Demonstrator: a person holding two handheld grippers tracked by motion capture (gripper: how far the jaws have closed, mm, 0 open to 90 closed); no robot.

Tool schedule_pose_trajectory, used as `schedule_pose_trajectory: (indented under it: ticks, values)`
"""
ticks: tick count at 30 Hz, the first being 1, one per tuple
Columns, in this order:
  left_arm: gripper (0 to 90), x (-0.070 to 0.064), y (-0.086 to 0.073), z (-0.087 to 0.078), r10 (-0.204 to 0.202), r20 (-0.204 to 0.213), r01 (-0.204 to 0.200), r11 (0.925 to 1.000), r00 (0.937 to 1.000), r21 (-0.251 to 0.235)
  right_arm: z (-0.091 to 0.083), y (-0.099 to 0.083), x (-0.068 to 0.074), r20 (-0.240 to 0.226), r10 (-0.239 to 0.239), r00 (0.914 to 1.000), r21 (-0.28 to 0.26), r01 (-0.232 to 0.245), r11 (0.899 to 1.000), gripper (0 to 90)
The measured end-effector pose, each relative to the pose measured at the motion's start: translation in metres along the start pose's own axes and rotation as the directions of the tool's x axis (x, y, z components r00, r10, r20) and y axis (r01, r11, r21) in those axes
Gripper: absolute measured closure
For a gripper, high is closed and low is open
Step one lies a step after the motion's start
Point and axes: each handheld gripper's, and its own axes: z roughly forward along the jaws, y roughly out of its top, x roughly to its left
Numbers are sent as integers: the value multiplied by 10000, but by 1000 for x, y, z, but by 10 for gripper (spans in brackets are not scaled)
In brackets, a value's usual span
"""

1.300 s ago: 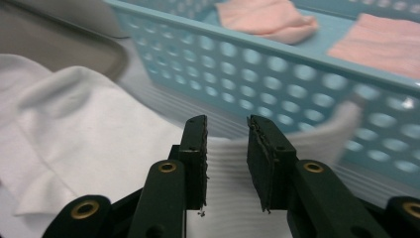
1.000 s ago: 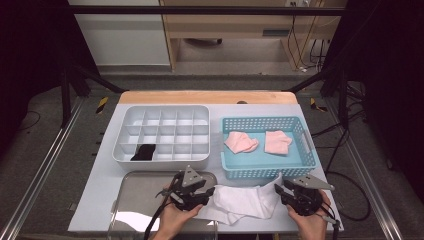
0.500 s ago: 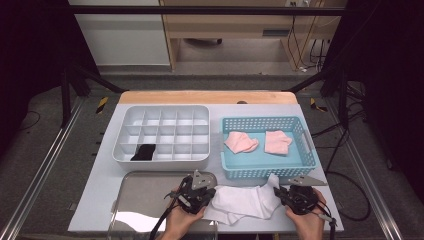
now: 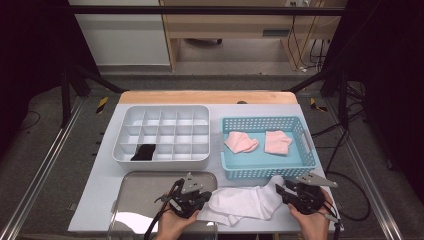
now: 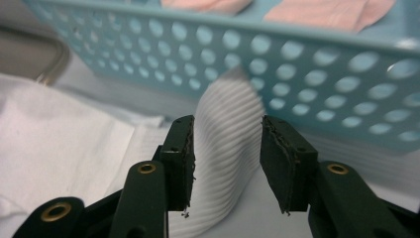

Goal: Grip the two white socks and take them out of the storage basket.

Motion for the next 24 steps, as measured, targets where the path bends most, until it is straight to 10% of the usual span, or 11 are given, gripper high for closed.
schedule_pose_trajectory:
  ticks: [11,18,24]
  values:
    - [656,2,5,8,-194,-16,194,9998,9998,14,30,-8,-15,-306,-220,9993,542,236,9983,545]
    - [878,0,3,13,-2,13,2,9999,10000,121,29,-7,-12,-327,-486,9983,865,513,9949,766]
    - [887,2,3,-7,-169,491,176,9998,9987,-137,-2,-2,-8,187,435,9989,1264,-456,9909,776]
